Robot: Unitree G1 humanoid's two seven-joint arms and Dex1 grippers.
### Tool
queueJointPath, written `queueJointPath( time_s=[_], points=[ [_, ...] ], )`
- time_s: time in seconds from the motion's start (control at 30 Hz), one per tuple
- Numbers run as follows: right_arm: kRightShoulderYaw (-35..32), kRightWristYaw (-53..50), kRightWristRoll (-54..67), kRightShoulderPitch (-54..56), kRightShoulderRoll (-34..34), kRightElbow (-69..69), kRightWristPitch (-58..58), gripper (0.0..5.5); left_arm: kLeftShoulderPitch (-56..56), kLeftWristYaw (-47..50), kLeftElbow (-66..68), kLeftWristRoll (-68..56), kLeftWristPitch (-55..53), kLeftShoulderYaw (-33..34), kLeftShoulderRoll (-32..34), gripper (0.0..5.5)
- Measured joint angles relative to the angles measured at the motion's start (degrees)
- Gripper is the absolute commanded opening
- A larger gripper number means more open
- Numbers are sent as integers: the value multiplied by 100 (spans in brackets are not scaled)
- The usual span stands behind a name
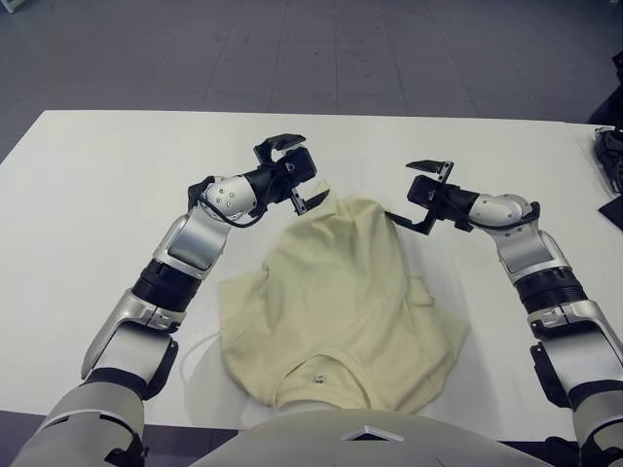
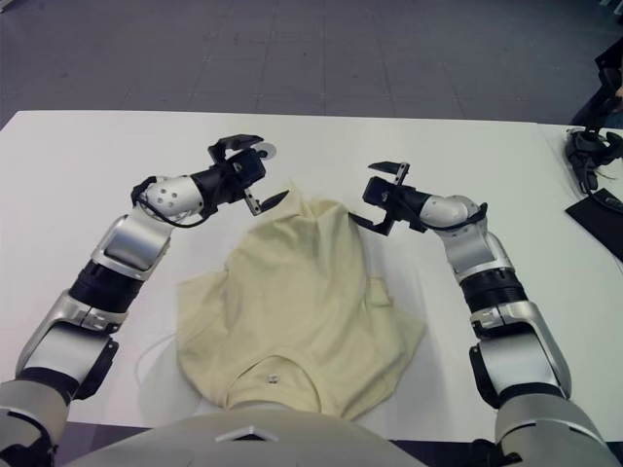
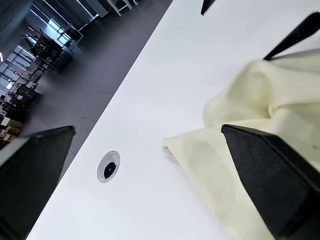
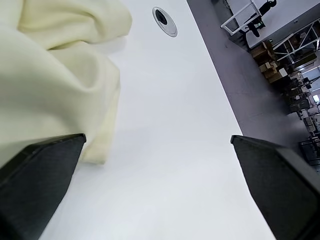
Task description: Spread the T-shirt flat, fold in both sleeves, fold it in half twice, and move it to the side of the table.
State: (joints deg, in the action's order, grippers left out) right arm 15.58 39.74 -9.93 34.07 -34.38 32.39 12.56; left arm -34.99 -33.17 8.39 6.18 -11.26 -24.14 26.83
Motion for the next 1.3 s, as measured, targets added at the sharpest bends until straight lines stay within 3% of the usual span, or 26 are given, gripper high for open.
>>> queueJointPath(
  time_s=[0.33,0.63,1.3],
  points=[
    [100,-381,-484,469,322,1197,539,539,231,-257,414,449,484,-118,-74,538],
    [-866,-10,581,534,235,237,-58,539,599,-181,631,723,586,7,-10,538],
    [-292,-238,-276,179,344,1122,572,539,843,-257,448,942,623,167,96,538]
  ],
)
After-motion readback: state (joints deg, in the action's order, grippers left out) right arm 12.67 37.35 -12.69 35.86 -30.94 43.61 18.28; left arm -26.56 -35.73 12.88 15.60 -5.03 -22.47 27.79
